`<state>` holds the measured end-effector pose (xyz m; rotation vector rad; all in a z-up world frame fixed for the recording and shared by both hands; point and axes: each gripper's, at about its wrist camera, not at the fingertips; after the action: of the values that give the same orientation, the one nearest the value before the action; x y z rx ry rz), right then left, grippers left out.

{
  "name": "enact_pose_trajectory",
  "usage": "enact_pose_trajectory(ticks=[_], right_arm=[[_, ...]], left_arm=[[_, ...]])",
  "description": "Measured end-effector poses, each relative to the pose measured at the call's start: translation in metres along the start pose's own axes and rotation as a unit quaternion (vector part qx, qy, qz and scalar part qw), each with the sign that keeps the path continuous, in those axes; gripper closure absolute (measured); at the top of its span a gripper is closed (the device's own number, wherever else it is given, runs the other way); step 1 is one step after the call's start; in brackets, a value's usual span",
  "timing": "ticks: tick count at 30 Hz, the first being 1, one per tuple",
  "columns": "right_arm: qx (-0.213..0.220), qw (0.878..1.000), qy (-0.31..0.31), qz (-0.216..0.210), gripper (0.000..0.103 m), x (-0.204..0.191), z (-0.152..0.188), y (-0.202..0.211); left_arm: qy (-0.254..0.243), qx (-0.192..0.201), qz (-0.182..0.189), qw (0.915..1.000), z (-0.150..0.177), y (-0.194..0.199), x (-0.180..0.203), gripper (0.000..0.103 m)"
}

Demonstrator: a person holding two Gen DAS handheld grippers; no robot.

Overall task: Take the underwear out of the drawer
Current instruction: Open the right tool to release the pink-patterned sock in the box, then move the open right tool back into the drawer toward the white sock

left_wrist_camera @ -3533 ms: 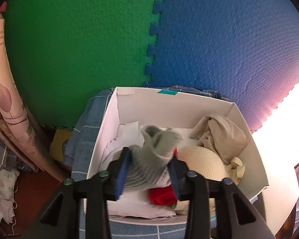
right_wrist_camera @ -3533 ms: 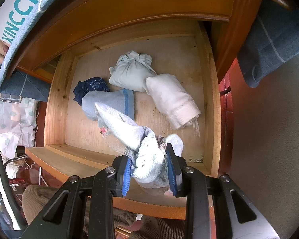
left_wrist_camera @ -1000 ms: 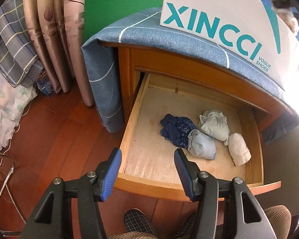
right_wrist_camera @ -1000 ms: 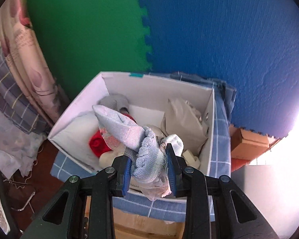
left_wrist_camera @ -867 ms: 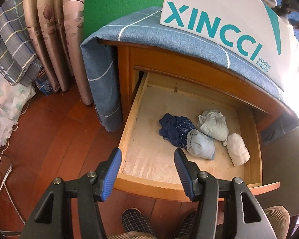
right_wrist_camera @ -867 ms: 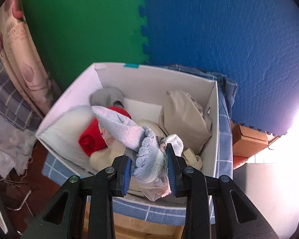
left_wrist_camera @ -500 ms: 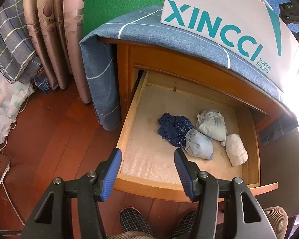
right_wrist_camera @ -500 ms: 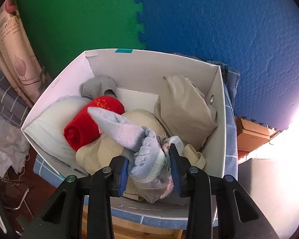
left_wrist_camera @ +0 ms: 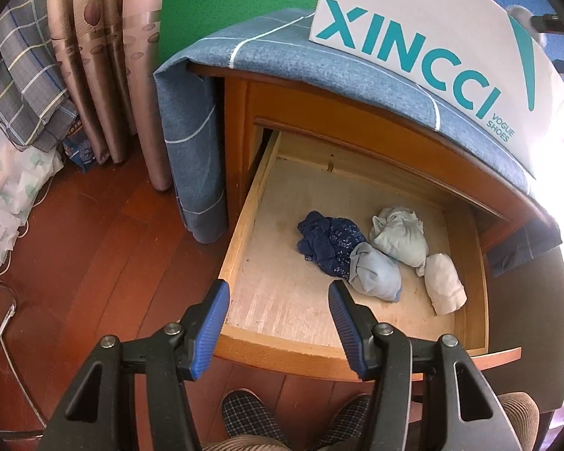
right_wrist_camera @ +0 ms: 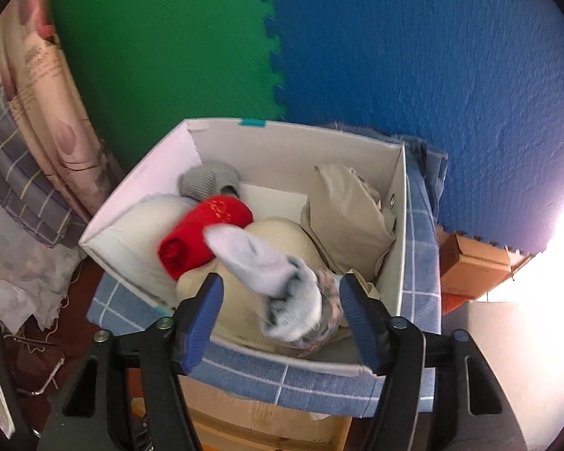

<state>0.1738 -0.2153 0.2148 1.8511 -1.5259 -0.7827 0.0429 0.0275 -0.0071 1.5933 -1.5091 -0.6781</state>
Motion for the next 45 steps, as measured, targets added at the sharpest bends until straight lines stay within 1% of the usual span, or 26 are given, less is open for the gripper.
enact_pose_trajectory(ticks=[3, 7, 10, 14, 17, 19, 20, 23, 27, 31, 34, 36, 38, 41, 45], right_arm=[[0.012, 1.0, 0.016, -0.013, 0.041, -0.003, 0.007, 0.021], [0.015, 0.999, 0.043, -0.026, 0.041, -0.008, 0.027, 0.041], [0.01, 0.998, 0.058, -0.038, 0.041, -0.009, 0.048, 0.049], [-0.02, 0.995, 0.079, -0.059, 0.041, -0.008, 0.081, 0.045], [-0.055, 0.992, 0.105, -0.053, 0.041, -0.009, 0.108, 0.026], [-0.091, 0.988, 0.117, -0.053, 0.041, -0.009, 0.127, 0.006], [-0.107, 0.986, 0.122, -0.046, 0.041, -0.009, 0.138, -0.006], [-0.155, 0.978, 0.134, -0.037, 0.041, -0.009, 0.165, -0.038], [-0.201, 0.966, 0.161, -0.02, 0.041, -0.011, 0.192, -0.077], [-0.229, 0.955, 0.189, -0.002, 0.041, -0.006, 0.208, -0.112], [-0.24, 0.951, 0.197, 0.003, 0.041, -0.003, 0.211, -0.133], [-0.253, 0.947, 0.2, -0.005, 0.041, -0.001, 0.212, -0.147], [-0.258, 0.942, 0.213, -0.004, 0.041, -0.002, 0.213, -0.157], [-0.272, 0.933, 0.237, -0.002, 0.041, -0.006, 0.217, -0.174], [-0.278, 0.917, 0.285, 0.019, 0.041, -0.011, 0.23, -0.193]], left_arm=[[0.002, -0.001, 0.0, 1.0, 0.0, 0.0, -0.001, 0.047], [0.004, -0.001, 0.001, 1.0, -0.001, 0.0, -0.002, 0.047], [0.01, 0.0, 0.003, 0.9999, -0.001, 0.001, -0.005, 0.047], [0.016, -0.002, 0.005, 0.9999, -0.002, 0.001, -0.007, 0.047], [0.019, -0.001, 0.005, 0.9998, -0.002, 0.001, -0.008, 0.047], [0.018, -0.002, 0.005, 0.9998, -0.001, 0.001, -0.008, 0.047], [0.018, -0.001, 0.006, 0.9998, -0.002, 0.001, -0.008, 0.047], [0.017, -0.003, 0.007, 0.9998, -0.002, 0.001, -0.009, 0.047], [0.021, -0.005, 0.01, 0.9997, -0.002, -0.001, -0.01, 0.047], [0.024, -0.006, 0.012, 0.9996, -0.003, -0.001, -0.011, 0.047], [0.025, -0.008, 0.013, 0.9996, -0.003, -0.003, -0.012, 0.047], [0.027, -0.008, 0.014, 0.9995, -0.003, -0.003, -0.012, 0.047], [0.028, -0.01, 0.015, 0.9994, -0.004, -0.003, -0.013, 0.047], [0.032, -0.011, 0.017, 0.9993, -0.004, -0.004, -0.014, 0.047], [0.034, -0.014, 0.019, 0.9991, -0.004, -0.005, -0.014, 0.047]])
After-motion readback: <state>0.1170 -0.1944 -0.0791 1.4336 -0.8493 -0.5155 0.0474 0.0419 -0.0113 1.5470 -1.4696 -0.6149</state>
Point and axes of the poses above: each gripper's, at about its wrist camera, not at the fingertips, and y roughly against the way its jaws point, x to its right, z to its underside, and after that the axes turned 1 degree about x, right-handed
